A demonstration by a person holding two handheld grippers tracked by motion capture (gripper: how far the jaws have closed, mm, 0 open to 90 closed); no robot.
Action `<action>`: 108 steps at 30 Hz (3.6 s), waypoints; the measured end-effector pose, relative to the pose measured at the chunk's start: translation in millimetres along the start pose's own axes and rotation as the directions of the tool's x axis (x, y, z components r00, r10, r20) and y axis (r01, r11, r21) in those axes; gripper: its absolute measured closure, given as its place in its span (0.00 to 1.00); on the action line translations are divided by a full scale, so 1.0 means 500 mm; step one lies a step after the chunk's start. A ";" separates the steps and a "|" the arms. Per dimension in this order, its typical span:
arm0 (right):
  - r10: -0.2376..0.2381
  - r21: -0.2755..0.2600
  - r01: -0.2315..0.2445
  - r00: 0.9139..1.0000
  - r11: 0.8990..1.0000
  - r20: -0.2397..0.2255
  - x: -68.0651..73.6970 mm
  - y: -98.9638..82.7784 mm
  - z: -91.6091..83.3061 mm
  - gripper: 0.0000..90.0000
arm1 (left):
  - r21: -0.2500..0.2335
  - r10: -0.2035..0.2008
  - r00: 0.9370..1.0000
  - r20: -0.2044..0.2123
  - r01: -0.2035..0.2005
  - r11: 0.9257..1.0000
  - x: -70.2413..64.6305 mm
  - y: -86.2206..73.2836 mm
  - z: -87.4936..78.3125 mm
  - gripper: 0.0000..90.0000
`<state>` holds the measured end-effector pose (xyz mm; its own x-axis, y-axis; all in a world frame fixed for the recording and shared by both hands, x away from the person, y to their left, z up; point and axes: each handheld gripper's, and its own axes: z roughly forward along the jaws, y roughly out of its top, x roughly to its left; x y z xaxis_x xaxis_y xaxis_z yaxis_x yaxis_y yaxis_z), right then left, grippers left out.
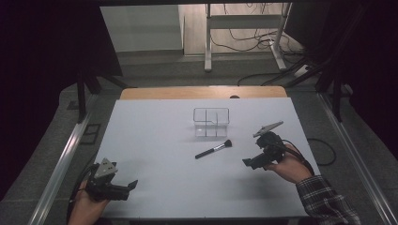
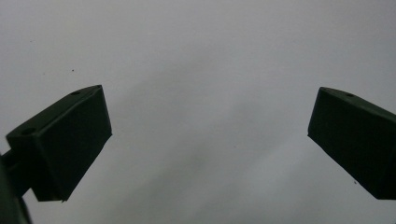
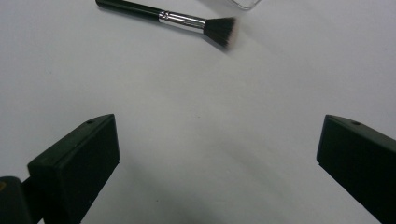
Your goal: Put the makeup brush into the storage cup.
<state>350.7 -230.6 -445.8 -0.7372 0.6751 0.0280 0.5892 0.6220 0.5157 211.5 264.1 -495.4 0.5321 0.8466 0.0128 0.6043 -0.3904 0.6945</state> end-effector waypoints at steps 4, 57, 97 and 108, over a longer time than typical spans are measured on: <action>-0.015 0.006 0.015 1.000 1.000 -0.001 0.001 0.011 0.009 0.00 | 0.004 -0.004 1.000 -0.002 0.004 1.000 0.001 -0.001 0.000 0.00; -0.113 0.048 0.116 0.993 0.992 -0.043 0.033 0.111 0.097 0.00 | 0.037 0.008 1.000 0.001 -0.008 0.999 0.007 -0.006 0.004 0.00; -0.168 0.085 0.174 0.983 0.981 -0.072 0.063 0.173 0.167 0.00 | 0.037 0.008 1.000 0.011 -0.008 0.999 0.007 -0.007 0.006 0.00; -0.195 0.091 0.203 0.977 0.975 -0.090 0.078 0.191 0.186 0.00 | 0.038 0.008 1.000 0.012 -0.009 0.999 0.007 -0.007 0.006 0.00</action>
<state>408.8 -108.2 -475.1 -0.8645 0.5026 0.0039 0.4550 0.7793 0.4309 212.9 267.7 -499.9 0.5443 0.8388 0.0096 0.6221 -0.4113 0.6662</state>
